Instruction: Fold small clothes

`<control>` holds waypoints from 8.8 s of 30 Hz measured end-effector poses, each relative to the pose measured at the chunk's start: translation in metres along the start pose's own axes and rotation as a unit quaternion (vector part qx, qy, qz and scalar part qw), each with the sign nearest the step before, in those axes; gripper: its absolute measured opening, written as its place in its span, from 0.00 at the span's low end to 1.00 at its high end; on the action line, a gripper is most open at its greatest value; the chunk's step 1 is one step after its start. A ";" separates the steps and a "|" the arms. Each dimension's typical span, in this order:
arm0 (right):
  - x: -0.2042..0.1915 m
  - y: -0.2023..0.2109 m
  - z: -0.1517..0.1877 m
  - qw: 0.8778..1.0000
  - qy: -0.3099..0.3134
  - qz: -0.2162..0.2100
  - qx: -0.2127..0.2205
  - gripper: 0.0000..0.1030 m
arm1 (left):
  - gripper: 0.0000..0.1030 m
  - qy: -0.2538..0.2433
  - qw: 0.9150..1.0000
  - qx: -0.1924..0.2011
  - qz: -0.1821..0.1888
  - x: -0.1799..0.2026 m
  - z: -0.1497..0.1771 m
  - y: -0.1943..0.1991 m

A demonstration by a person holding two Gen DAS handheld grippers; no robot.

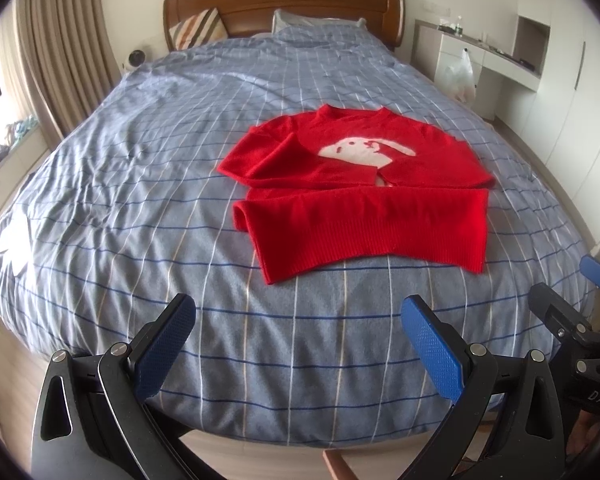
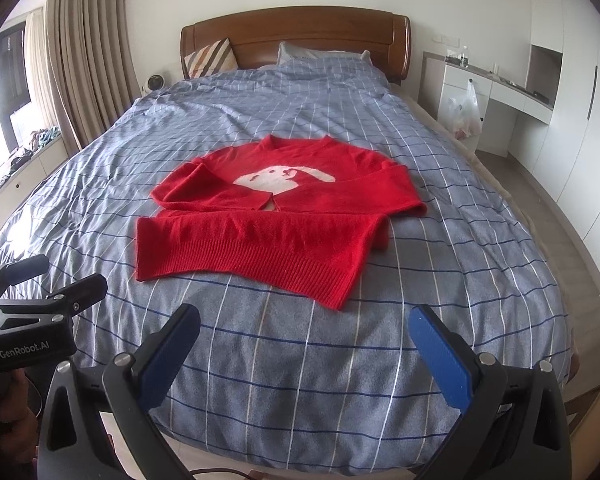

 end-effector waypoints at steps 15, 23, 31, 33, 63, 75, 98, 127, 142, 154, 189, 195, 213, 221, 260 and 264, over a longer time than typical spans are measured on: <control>0.072 -0.046 0.007 1.000 -0.005 0.010 -0.007 1.00 | 0.99 0.082 0.993 -0.085 0.030 -0.091 0.008 -0.094; 0.074 -0.128 -0.002 0.988 -0.045 -0.135 -0.063 0.90 | 0.85 0.063 0.988 -0.092 0.111 -0.062 -0.019 -0.143; 0.079 -0.161 -0.003 0.979 -0.077 -0.156 -0.103 0.04 | 0.02 0.066 0.984 -0.099 0.134 -0.064 -0.024 -0.143; 0.086 -0.142 -0.002 0.979 -0.072 -0.164 -0.101 0.04 | 0.02 0.061 0.983 -0.091 0.147 -0.072 -0.020 -0.121; 0.097 -0.137 0.079 0.976 -0.058 -0.087 -0.190 0.03 | 0.02 -0.021 0.991 -0.123 0.039 -0.057 0.059 -0.129; 0.095 -0.136 0.082 0.978 -0.058 -0.080 -0.185 0.03 | 0.02 -0.029 0.993 -0.116 0.024 -0.039 0.061 -0.132; 0.093 -0.136 0.083 0.979 -0.052 -0.073 -0.182 0.03 | 0.03 -0.036 0.993 -0.116 0.011 -0.037 0.063 -0.131; 0.002 -0.160 -0.093 0.959 0.265 -0.077 -0.066 0.68 | 0.65 0.146 0.985 0.020 -0.093 -0.130 0.010 -0.079; 0.191 -0.178 -0.124 0.999 -0.049 0.022 -0.003 0.07 | 0.65 0.158 0.981 -0.011 -0.114 -0.138 0.042 -0.114; 0.391 -0.132 -0.027 0.941 -0.333 0.062 -0.015 0.07 | 0.65 0.152 0.980 -0.014 -0.128 -0.134 0.046 -0.118; 0.370 -0.109 0.014 0.954 -0.290 0.074 -0.031 0.19 | 0.77 0.029 0.997 0.048 -0.062 -0.090 -0.029 -0.067; 0.328 -0.076 0.020 0.965 -0.258 0.045 0.006 0.27 | 0.82 -0.250 0.967 0.037 0.022 0.012 -0.091 -0.103; 0.231 -0.058 0.054 0.980 -0.193 0.016 0.039 0.27 | 0.03 -0.182 0.980 0.003 0.075 0.015 -0.147 -0.166; 0.215 -0.070 0.059 0.980 -0.193 0.009 0.045 0.27 | 0.03 0.192 0.980 0.007 -0.056 -0.228 -0.141 -0.147; 0.175 -0.054 0.037 0.987 -0.124 0.102 0.024 0.92 | 0.73 0.260 0.946 0.033 -0.192 -0.278 -0.031 -0.149; 0.157 -0.040 0.019 0.975 -0.062 0.210 0.038 0.93 | 0.83 0.224 0.961 0.064 -0.148 -0.233 -0.013 -0.110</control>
Point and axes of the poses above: each gripper's, at about its wrist camera, not at the fingertips, and y roughly against the way its jaws point, x to its right, z to its underside, the point moved 1 cm from there along -y, roughly the way its jaws point, and after that the axes turned 1 degree about -x, right-handed, at the moved point
